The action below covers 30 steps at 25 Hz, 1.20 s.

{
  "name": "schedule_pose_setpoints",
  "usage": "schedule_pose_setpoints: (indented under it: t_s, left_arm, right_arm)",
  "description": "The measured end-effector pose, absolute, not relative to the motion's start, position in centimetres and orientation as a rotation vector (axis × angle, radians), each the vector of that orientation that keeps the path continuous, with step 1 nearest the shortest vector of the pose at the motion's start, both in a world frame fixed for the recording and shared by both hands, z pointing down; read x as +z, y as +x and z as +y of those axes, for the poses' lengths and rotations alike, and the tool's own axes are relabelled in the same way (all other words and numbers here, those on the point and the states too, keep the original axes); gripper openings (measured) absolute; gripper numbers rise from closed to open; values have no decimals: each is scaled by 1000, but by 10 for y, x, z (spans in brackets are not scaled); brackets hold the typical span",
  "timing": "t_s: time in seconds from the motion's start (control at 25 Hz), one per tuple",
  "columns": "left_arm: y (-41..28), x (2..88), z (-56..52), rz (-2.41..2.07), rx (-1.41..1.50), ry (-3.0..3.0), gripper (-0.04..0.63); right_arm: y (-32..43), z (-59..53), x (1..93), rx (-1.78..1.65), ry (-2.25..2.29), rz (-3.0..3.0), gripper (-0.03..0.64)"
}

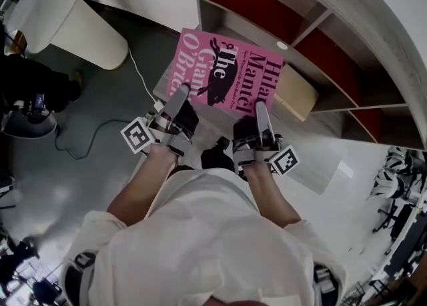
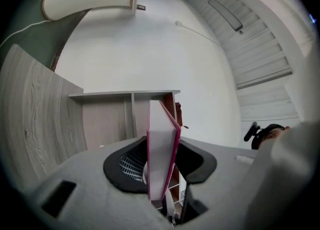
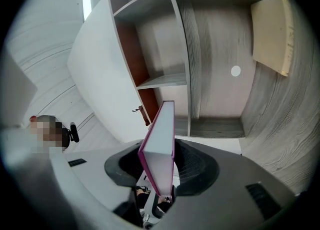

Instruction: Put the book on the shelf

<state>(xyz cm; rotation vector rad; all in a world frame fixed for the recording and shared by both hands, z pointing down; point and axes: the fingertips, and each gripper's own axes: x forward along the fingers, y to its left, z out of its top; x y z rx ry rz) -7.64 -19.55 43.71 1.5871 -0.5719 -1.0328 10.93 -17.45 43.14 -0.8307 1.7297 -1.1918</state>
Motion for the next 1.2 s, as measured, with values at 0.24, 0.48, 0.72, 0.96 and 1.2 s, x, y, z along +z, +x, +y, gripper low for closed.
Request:
schedule_pose_setpoints:
  t_s: [0.24,0.48,0.72,0.96,1.2]
  left_arm:
    - [-77,436,-202,-567,-979,1613,150]
    - [-77,438,-207,-541,-918,1611,152]
    - [-79,420,-221,-491,-855,1652,150]
    - [-76,446,-200,-495,-986,1624,150]
    - [-73,435,-198,-528,-844,1654,150]
  right_arm:
    - [108,-173,434,-1201,-841,1710,155]
    - [106,-172,439,-1207,-881,1676,153]
    - [99,-178,426,-1210,-898,1701,153]
    - [105,-175,437,-1244,-859,1840,153]
    - [107,-174,439,-1297,-819,1759,153]
